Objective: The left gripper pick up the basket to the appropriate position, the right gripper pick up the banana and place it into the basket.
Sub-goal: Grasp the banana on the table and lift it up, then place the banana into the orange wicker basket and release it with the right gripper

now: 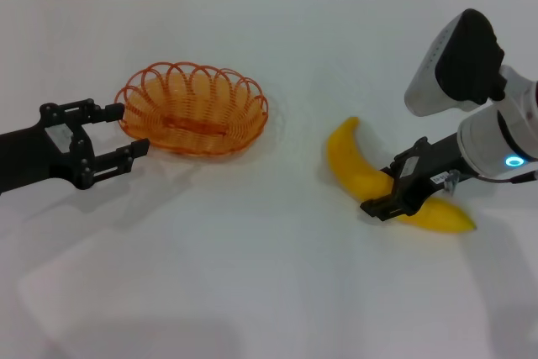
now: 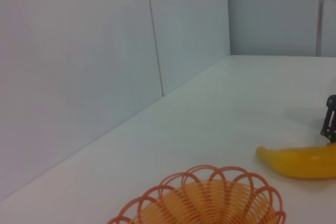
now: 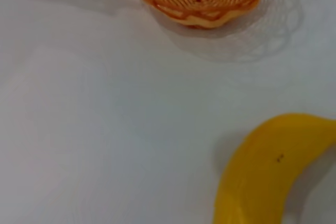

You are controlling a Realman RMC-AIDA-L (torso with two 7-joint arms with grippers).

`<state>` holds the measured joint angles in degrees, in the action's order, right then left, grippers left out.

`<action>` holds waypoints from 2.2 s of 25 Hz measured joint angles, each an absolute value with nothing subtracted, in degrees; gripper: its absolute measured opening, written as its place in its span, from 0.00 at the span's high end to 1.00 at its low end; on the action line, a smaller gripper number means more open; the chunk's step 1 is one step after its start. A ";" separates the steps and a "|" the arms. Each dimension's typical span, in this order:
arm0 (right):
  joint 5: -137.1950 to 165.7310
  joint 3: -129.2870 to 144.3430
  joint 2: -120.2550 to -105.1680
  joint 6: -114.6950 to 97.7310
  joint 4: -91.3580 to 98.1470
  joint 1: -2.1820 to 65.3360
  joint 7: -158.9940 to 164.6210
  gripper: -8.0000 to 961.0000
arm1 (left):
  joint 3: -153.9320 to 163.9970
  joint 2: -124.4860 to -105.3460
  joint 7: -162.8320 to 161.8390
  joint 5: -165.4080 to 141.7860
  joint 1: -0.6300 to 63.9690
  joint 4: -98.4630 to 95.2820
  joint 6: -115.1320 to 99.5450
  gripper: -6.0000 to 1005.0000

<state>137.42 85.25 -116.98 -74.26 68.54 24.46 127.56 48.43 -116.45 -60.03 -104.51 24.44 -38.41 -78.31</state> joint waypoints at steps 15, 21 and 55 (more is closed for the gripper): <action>137.12 84.05 -117.01 -74.47 76.20 23.71 127.46 0.49 | 48.43 -116.45 -60.03 -104.57 24.10 -38.41 -78.31 0.37; 134.02 86.98 -117.05 -71.41 79.70 26.00 126.13 0.48 | 48.43 -116.45 -60.02 -104.54 24.08 -38.40 -78.31 0.37; 123.12 112.95 -117.68 -32.97 58.16 44.20 125.70 0.44 | 50.01 -116.54 -60.03 -104.32 25.53 -37.27 -78.31 0.37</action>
<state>123.12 112.95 -117.68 -32.97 58.16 44.20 125.70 50.01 -116.54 -60.03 -104.32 25.53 -37.26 -78.31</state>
